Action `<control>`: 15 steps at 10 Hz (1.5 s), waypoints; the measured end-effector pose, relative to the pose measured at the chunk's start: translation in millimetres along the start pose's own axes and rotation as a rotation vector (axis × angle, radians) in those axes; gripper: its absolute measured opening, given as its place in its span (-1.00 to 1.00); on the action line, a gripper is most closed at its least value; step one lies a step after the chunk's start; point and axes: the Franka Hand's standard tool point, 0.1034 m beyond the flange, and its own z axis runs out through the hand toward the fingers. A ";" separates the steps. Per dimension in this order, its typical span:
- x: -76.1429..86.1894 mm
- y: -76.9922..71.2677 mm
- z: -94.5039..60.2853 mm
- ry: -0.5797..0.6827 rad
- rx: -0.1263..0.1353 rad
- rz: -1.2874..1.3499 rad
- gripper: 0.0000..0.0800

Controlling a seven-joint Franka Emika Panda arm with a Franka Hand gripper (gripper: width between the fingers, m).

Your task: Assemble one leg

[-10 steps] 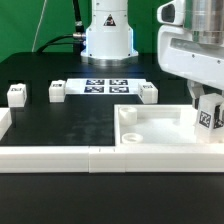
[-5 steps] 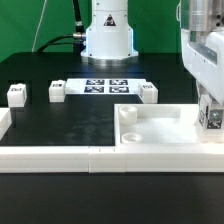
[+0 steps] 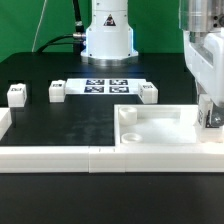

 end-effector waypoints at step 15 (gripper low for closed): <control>0.8 -2.5 -0.1 0.018 -0.013 -1.330 0.62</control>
Offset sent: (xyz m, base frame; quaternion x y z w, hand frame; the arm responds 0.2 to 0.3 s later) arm 0.0001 0.0048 0.0008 -0.0052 0.0052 -0.2652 0.9642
